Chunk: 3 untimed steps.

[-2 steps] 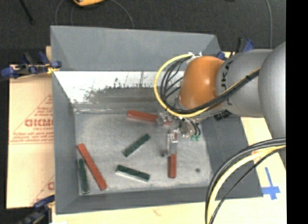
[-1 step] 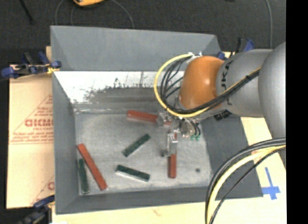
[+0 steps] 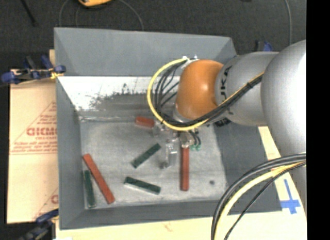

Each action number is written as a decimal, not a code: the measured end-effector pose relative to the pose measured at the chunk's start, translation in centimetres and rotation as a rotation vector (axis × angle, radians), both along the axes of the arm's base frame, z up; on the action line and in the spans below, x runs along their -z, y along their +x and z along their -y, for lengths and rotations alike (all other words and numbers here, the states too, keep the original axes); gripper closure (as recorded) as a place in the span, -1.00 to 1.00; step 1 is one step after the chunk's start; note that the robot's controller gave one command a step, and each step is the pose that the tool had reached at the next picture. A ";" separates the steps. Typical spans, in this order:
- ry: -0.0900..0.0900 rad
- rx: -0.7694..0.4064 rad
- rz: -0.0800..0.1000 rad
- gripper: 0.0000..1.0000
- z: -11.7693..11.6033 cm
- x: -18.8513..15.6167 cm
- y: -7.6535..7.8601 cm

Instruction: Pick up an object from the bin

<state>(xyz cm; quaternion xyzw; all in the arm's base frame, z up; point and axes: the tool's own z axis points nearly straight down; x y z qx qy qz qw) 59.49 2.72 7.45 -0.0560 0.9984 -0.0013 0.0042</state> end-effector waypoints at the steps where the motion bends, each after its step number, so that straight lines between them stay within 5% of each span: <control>1: 0.005 0.034 -0.001 1.00 -2.9 0.2 0.3; 2: 0.005 0.055 -0.001 1.00 -1.7 0.2 0.4; 3: 0.003 0.044 -0.004 1.00 -6.7 -12.2 1.7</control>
Offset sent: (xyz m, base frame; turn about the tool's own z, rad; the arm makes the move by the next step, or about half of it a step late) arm 0.0000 0.0000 0.0000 0.0000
